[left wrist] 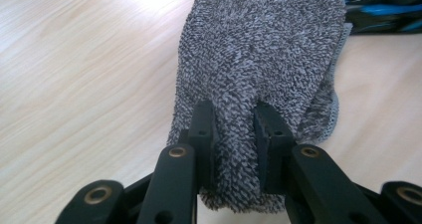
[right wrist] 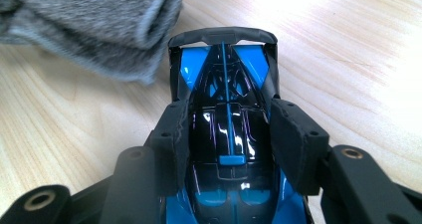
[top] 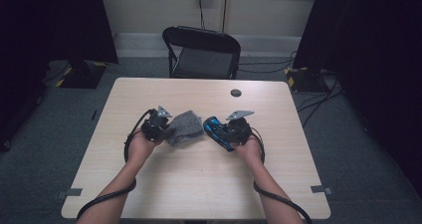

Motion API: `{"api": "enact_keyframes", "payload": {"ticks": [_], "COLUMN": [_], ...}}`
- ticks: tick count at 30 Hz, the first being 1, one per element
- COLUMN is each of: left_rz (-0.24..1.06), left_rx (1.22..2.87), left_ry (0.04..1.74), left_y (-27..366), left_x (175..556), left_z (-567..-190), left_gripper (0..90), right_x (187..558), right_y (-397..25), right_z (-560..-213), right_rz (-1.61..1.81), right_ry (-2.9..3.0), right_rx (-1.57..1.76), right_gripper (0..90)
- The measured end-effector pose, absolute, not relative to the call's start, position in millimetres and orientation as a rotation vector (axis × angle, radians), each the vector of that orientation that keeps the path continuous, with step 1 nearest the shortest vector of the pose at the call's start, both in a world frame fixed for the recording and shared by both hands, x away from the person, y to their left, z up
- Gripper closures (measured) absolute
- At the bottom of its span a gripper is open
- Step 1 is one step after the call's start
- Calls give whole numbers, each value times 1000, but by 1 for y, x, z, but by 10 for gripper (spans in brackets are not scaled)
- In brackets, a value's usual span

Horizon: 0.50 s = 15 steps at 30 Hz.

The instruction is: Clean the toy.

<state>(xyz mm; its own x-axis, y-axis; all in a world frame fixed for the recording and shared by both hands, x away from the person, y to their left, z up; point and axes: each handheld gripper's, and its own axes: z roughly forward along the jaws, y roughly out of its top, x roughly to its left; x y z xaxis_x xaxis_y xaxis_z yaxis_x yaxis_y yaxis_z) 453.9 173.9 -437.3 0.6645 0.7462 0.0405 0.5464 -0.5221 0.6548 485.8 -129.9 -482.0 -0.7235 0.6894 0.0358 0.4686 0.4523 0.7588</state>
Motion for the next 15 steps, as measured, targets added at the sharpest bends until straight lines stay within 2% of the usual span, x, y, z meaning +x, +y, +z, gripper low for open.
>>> {"api": "enact_keyframes", "payload": {"ticks": [6, 15], "left_rz": [334, 277], "left_rx": [2233, 2277], "left_ry": [919, 760], "left_y": [166, 136], "left_x": [435, 406], "left_z": [-436, -438], "left_gripper": [733, 733], "right_x": [486, 486], "right_y": [-130, -130], "right_z": [-482, -482], "right_rz": [1143, 1138], "right_ry": [2429, 2436], "right_rx": [990, 996], "right_gripper": [509, 508]}}
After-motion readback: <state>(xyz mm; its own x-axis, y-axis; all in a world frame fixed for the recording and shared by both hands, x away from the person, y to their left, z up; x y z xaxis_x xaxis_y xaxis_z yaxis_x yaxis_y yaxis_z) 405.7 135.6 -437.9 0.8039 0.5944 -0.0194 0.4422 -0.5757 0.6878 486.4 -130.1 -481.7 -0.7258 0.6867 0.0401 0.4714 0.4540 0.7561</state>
